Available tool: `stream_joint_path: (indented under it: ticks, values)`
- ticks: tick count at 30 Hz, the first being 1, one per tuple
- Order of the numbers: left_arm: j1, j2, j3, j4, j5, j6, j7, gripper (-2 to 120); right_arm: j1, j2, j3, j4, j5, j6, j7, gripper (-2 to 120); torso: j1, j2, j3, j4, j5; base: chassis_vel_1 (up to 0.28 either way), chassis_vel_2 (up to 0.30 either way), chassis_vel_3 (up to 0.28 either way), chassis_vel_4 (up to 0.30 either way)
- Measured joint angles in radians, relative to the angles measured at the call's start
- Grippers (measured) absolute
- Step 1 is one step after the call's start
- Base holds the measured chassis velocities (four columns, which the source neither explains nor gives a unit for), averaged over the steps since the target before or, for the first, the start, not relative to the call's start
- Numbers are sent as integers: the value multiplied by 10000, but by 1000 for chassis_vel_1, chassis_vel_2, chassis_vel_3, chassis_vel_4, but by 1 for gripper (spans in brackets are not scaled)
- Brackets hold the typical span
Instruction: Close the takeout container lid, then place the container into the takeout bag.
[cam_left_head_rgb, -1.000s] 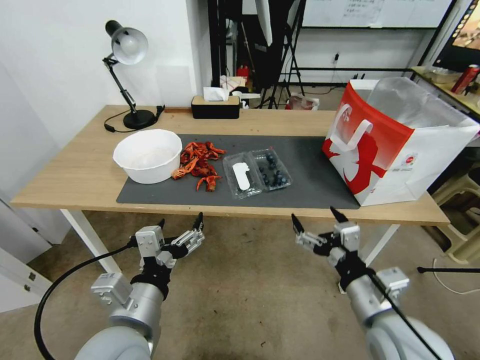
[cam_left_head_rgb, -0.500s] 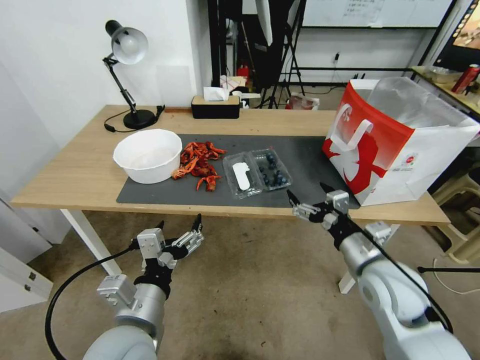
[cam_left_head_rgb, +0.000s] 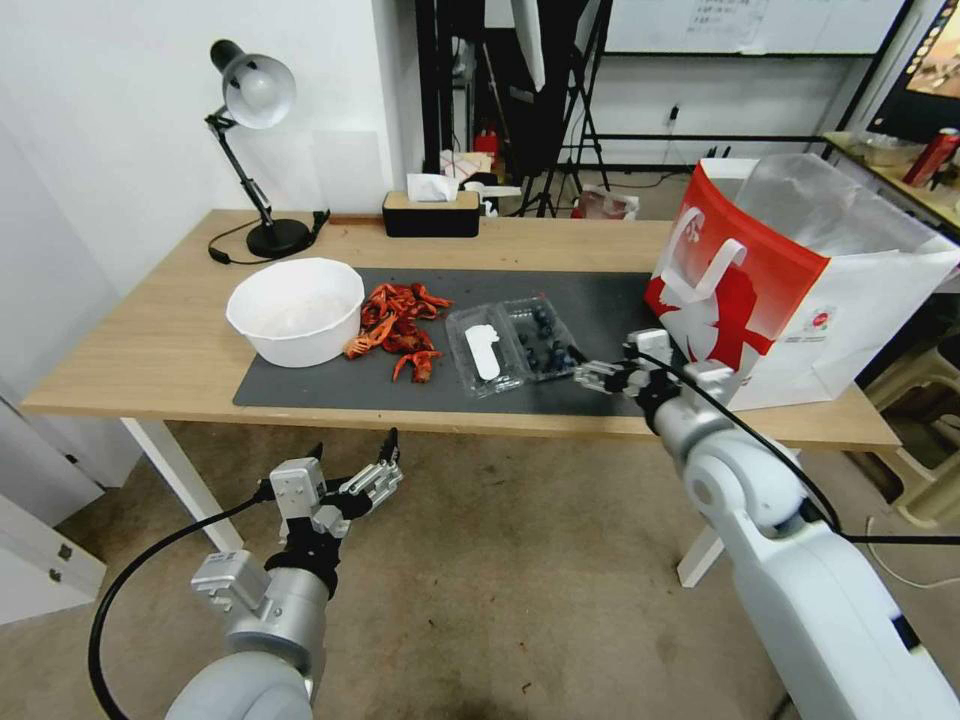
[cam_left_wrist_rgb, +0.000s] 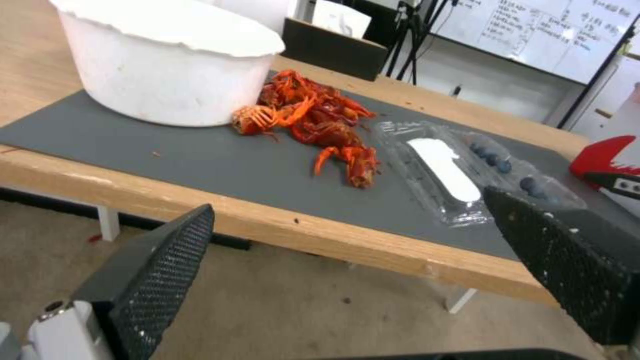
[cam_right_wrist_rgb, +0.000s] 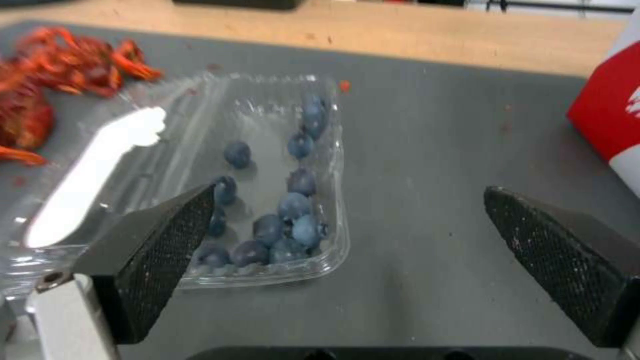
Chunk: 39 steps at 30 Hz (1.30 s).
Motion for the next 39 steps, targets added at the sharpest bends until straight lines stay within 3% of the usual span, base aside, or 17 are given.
stream_joint_path:
  ticks: [3, 11, 39]
  values:
    - [2, -33, -28, 70, 1, -88, 29, 100, 514, -8, -363, -269, 235, -505, 595, 100, 0, 1, 0, 1, -2, 0, 0, 0, 0]
    - [7, -132, 57, 163, 86, -109, 84, 100, 1031, -104, -749, -887, 68, -567, 994, 100, 0, 0, 0, 0, 0, 0, 0, 0, 0]
    - [-62, -71, 124, 389, 122, -215, 136, 100, 1205, -4, -782, -1441, -132, -503, 991, 100, -2, 2, -1, 0, 0, 0, 0, 0, 0]
